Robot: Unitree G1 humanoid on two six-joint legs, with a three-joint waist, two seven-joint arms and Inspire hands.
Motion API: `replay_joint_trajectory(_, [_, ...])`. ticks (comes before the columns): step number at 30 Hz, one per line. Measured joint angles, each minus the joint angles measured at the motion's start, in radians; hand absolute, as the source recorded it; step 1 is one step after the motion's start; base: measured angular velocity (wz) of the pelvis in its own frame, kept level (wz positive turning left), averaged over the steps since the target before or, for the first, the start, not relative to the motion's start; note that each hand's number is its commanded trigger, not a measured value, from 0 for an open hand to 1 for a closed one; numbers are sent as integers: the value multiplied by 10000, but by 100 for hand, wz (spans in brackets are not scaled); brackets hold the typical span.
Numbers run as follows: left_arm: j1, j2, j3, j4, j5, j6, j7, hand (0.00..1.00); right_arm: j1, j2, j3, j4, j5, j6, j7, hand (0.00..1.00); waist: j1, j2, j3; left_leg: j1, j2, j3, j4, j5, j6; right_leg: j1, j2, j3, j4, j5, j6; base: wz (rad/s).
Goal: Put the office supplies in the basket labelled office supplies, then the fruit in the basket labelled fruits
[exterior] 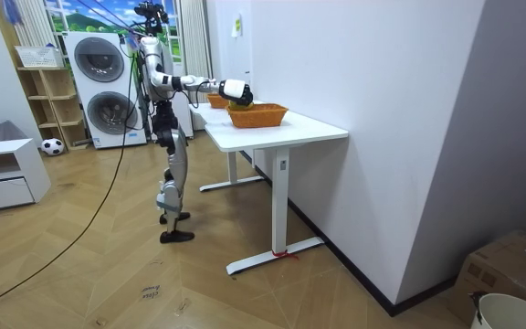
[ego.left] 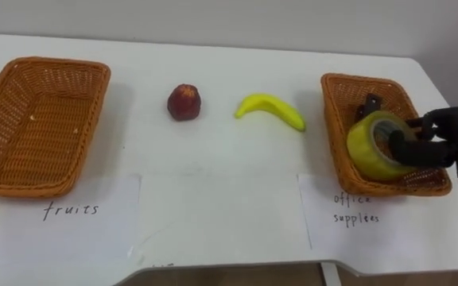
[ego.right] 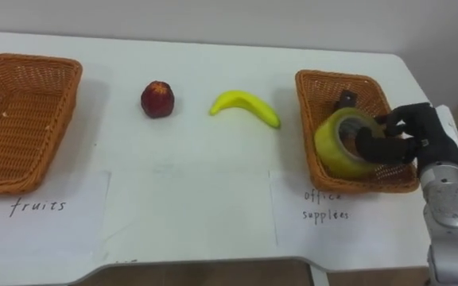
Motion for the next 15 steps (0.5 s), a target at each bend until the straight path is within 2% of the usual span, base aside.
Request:
replay_joint_trajectory(6, [17,-5,0,-1,0,4,0,0,2,1,-4,0,18,0,-8,100,-31,-1,1,13,1,30,0,0,0,-11,-2,39,-2,0,0,-1])
replay_joint_trajectory(7, [18,-6,0,-2,0,4,0,0,2,1,-5,0,23,0,-16,93,-35,-2,1,15,2,38,0,0,0,-14,-1,44,-2,0,0,0])
replay_joint_trajectory(8, [18,-8,-1,-1,0,4,0,0,2,1,-5,0,20,0,-22,82,-45,-2,1,13,1,29,0,0,0,-15,0,56,-2,0,0,0])
replay_joint_trajectory(9, [19,-8,0,-1,0,4,0,0,2,1,-5,0,19,0,-22,33,-35,-3,2,9,1,14,0,0,0,-14,1,56,-1,0,0,0])
replay_joint_trajectory(10, [23,-8,0,-1,0,4,0,0,2,1,-6,0,19,0,-22,0,-40,-4,3,10,2,13,1,0,0,-12,1,52,-1,0,0,0])
replay_joint_trajectory(15, [65,-6,0,0,1,30,0,0,2,18,-5,24,101,0,-40,0,-22,-13,8,28,-7,2,1,0,0,14,2,10,-2,0,0,0])
